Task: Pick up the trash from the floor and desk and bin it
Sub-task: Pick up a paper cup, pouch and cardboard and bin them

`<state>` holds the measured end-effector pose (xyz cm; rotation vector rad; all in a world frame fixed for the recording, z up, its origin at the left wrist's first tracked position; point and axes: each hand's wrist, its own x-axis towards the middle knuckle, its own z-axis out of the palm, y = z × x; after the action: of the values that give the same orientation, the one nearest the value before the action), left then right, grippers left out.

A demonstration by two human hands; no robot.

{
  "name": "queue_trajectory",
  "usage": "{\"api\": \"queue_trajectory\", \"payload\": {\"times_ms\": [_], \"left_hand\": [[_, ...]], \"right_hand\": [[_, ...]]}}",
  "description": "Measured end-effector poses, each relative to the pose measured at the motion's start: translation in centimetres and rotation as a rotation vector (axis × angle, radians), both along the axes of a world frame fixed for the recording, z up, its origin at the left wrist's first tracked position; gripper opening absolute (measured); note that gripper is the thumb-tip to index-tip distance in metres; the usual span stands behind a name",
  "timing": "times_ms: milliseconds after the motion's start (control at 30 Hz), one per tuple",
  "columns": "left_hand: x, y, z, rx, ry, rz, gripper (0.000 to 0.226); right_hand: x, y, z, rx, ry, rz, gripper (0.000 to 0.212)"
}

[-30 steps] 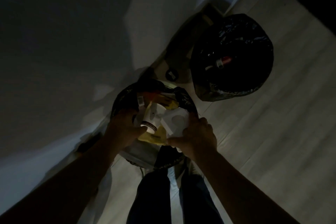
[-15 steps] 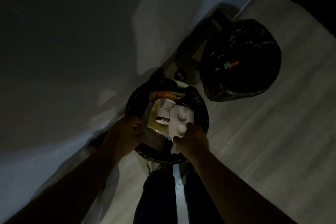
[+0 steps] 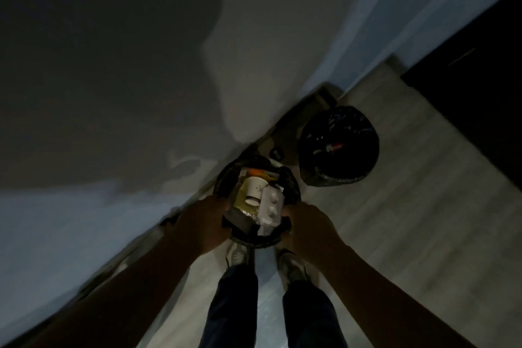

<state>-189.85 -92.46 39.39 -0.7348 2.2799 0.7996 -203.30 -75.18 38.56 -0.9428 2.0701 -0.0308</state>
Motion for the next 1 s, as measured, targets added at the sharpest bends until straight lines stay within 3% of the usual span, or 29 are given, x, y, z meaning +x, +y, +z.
{"api": "queue_trajectory", "payload": {"times_ms": [167,433,600,800,900,1000], "left_hand": [[0.8,2.6,10.1,-0.067,0.053,0.089,0.049],[3.4,9.3,24.3,-0.197,0.206,0.42,0.05],[7.4,13.8,31.0,-0.312,0.293,0.626,0.048],[14.9,18.2,36.3,-0.443,0.282,0.858,0.047],[20.4,21.4,38.3,-0.521,0.277,1.039,0.051],[26.9,26.2,39.8,-0.573,0.272,1.247,0.05]], "right_hand": [[-1.4,0.7,9.5,-0.169,0.062,0.134,0.049],[-2.4,1.3,23.4,-0.359,0.04,0.268,0.046],[-0.8,1.8,30.0,-0.426,0.064,0.477,0.047],[5.2,0.7,35.7,-0.433,0.071,0.779,0.032],[11.1,0.2,37.9,-0.475,0.012,0.913,0.042],[18.6,1.0,39.8,-0.528,-0.031,1.062,0.036]]}}
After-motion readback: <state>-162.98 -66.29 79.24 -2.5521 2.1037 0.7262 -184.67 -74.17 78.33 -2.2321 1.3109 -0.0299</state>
